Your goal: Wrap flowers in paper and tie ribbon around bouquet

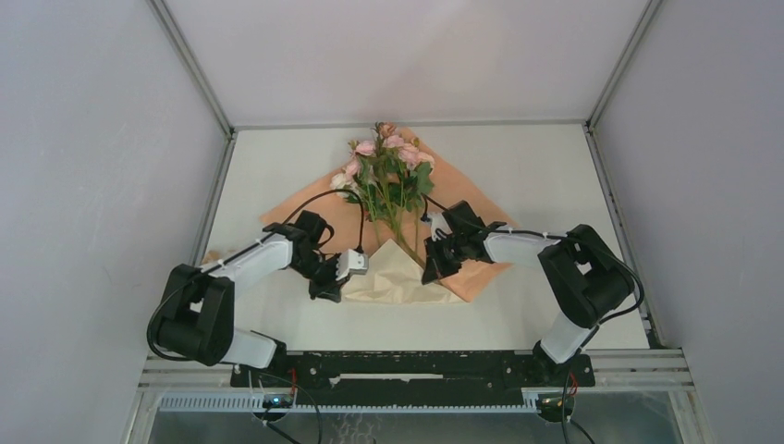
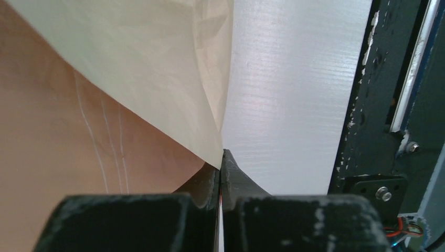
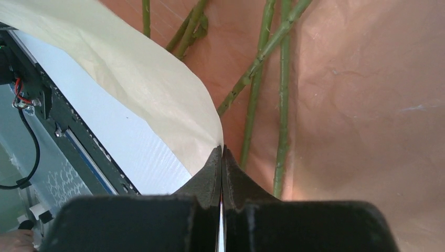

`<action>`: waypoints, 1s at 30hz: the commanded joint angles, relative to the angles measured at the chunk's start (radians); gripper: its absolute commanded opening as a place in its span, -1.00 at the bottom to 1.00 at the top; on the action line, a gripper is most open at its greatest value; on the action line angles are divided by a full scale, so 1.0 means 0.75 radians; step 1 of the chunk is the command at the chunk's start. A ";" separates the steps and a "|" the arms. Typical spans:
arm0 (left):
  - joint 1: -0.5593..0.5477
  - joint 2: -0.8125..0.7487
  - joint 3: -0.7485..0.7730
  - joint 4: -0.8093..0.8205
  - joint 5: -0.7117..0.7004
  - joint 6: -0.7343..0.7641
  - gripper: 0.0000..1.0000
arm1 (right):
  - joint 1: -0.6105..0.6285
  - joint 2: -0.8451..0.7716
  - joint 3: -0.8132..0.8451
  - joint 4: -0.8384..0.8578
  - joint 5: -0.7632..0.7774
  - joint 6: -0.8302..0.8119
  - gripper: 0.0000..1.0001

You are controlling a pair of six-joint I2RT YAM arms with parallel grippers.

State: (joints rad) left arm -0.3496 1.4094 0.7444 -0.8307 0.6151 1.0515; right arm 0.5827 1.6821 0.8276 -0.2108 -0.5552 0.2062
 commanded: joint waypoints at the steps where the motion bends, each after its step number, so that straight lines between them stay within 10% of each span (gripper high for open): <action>1: -0.002 0.018 0.073 -0.052 0.004 -0.120 -1.00 | -0.012 -0.065 0.007 -0.015 0.028 -0.043 -1.00; 16: 0.114 0.064 0.172 -0.008 -0.395 -0.549 0.00 | -0.033 -0.028 0.007 -0.010 0.024 -0.053 -1.00; 22: -0.106 -0.194 0.234 -0.074 -0.375 -0.597 -0.10 | -0.033 -0.026 0.007 0.006 0.034 -0.016 -1.00; 30: -0.455 0.042 0.194 0.326 -0.581 -0.628 -0.33 | -0.027 -0.015 0.007 0.002 0.062 0.030 -1.00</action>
State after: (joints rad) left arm -0.6727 1.3445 0.8875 -0.7654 0.2981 0.6029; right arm 0.5587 1.6703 0.8276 -0.2287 -0.5251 0.2039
